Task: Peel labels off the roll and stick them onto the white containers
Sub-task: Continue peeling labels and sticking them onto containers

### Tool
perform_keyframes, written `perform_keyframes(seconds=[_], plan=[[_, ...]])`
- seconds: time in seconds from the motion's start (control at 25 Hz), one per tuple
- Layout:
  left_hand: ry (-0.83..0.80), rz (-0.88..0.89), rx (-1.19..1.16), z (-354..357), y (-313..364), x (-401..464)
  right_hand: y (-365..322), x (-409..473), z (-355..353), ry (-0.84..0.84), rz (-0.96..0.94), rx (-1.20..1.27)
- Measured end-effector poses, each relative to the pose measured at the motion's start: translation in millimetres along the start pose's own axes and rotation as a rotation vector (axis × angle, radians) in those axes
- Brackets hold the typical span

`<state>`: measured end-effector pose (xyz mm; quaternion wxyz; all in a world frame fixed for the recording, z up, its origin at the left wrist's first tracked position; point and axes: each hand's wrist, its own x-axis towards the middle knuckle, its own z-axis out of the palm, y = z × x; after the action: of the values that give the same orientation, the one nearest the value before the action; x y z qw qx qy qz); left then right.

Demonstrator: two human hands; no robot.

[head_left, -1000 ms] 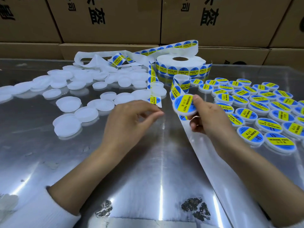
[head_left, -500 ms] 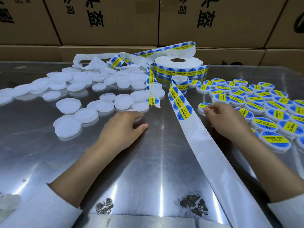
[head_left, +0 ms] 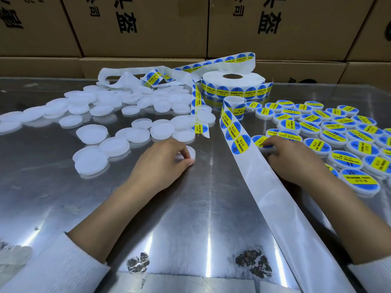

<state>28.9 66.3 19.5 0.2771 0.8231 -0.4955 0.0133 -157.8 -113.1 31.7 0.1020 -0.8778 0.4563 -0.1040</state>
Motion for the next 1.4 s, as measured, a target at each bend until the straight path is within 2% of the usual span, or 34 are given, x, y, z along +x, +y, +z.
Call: perform_keyframes(seconds=[0.08, 0.24, 0.32, 0.44, 0.64, 0.88, 1.08, 1.4], plan=[[-0.029, 0.043, -0.035, 2, 2, 0, 0, -1, 2, -0.045, 0.052, -0.092], [0.004, 0.155, -0.155, 0, 9, 0, 3, -2, 5, 0.020, 0.082, -0.149], [0.041, 0.202, -0.202, -2, 13, -2, -1, -1, 6, 0.090, -0.016, -0.003], [0.057, 0.141, -0.303, -1, 16, -2, -16, -4, 7, 0.011, -0.136, 0.457], [-0.065, 0.059, -0.371, 9, 15, -4, -19, -5, 11, -0.120, -0.313, 0.570], [-0.002, 0.217, -0.363, 6, 29, -9, -31, -15, 11, -0.321, -0.443, 0.938], [0.004, 0.172, -0.455, 1, 37, -14, -35, -21, 8, -0.407, -0.551, 0.952], [-0.022, 0.068, -0.649, 0, 38, -14, -33, -19, 1, -0.432, -0.569, 0.895]])
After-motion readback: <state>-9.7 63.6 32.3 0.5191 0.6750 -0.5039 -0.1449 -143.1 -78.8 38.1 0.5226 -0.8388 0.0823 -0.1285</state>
